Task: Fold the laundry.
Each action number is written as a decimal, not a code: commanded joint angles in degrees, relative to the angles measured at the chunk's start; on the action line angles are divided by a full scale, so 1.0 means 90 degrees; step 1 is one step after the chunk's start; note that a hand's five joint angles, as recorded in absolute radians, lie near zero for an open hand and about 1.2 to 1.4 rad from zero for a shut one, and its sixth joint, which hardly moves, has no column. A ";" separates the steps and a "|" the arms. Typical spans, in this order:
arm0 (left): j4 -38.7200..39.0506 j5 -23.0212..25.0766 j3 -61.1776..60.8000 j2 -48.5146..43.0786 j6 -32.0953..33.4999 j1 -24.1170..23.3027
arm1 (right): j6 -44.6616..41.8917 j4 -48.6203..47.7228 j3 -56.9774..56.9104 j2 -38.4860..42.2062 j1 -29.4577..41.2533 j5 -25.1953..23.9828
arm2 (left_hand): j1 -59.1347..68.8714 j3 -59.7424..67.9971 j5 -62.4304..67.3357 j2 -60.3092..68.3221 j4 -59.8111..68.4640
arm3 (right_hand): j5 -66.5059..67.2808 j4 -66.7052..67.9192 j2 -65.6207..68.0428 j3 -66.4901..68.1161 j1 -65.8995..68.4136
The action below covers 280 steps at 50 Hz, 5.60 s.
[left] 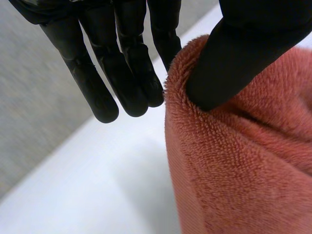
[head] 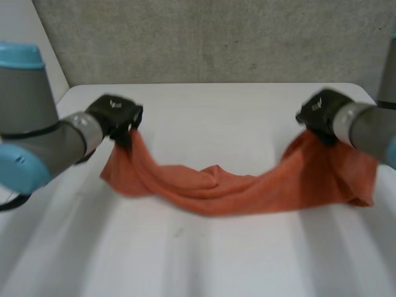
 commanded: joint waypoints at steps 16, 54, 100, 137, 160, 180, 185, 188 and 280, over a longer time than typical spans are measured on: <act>0.2912 -0.1101 0.3060 -0.1131 -0.0370 -0.0079 | 0.1721 -0.4959 -0.0590 -0.0336 0.0235 0.0160 | 0.1753 0.1276 0.1545 0.1258 0.1230 | 0.1557 0.1330 0.1445 0.1364 0.2750; 0.2717 -0.0692 -0.3251 0.1417 -0.0155 0.1112 | 0.1174 -0.4217 0.5320 -0.2279 -0.0224 -0.1501 | -0.3830 -0.4307 -0.4038 -0.4325 -0.4353 | 0.1557 0.1330 0.1445 0.1364 0.2750; 0.0110 0.0696 0.4015 -0.3690 -0.0106 -0.0421 | 0.0588 -0.4276 0.5829 -0.2807 -0.0605 -0.1755 | 0.1753 0.1276 0.1545 0.1258 0.1230 | 0.1557 0.1330 0.1445 0.1364 0.2750; 0.0646 -0.0134 -0.2570 0.1931 0.0956 0.0546 | 0.0305 0.0871 0.1006 -0.1228 -0.0683 -0.1462 | 0.1753 0.1276 0.1545 0.1258 0.1230 | 0.1557 0.1330 0.1445 0.1364 0.2750; 0.4024 -0.0876 0.4268 -0.1453 0.1017 0.0184 | 0.2160 -0.5435 -0.2238 0.0670 0.0079 -0.0027 | 0.1753 0.1276 0.1545 0.1258 0.1230 | 0.1557 0.1330 0.1445 0.1364 0.2750; 0.3186 -0.0896 0.1164 -0.1326 -0.0234 0.0243 | 0.2082 -0.2617 -0.2140 0.1781 0.0098 -0.0398 | 0.1753 0.1276 0.1545 0.1258 0.1230 | 0.1557 0.1330 0.1445 0.1364 0.2750; 0.3176 -0.0906 0.0345 -0.1735 0.0165 0.0184 | 0.1664 -0.1797 -0.2092 0.2689 0.0147 -0.0339 | 0.1753 0.1276 0.1545 0.1258 0.1230 | 0.1557 0.1330 0.1445 0.1364 0.2750; 0.3186 -0.0896 0.0031 -0.1765 0.0449 0.0175 | 0.1496 -0.1571 -0.2014 0.2857 0.0235 -0.0310 | 0.1753 0.1276 0.1545 0.1258 0.1230 | 0.1557 0.1330 0.1445 0.1364 0.2750; 0.1545 0.1409 -0.2890 0.0119 0.1309 0.2216 | 0.0578 -0.2938 0.4657 -0.0952 0.0089 -0.0583 | -0.2843 -0.3320 -0.3050 -0.3338 -0.3366 | 0.1557 0.1330 0.1445 0.1364 0.2750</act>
